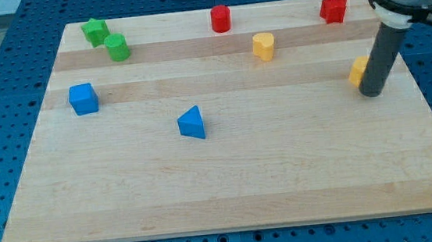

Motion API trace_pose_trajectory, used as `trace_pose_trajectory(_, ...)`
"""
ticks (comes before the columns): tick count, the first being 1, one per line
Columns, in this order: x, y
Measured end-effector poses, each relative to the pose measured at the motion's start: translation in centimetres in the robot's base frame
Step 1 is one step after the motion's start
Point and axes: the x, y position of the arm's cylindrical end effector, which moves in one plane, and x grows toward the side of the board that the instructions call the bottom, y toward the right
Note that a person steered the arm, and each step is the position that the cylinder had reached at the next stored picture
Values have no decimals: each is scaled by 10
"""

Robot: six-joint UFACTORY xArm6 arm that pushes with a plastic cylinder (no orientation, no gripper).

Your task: Move the yellow heart parallel to the blue triangle

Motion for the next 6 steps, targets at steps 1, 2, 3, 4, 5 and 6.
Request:
trace_pose_trajectory(1, 0, 0)
trace_pose_trajectory(2, 1, -21)
trace_pose_trajectory(3, 1, -65)
trace_pose_trajectory(4, -20, -96)
trace_pose_trajectory(5, -57, -97)
trace_pose_trajectory(6, -85, -91)
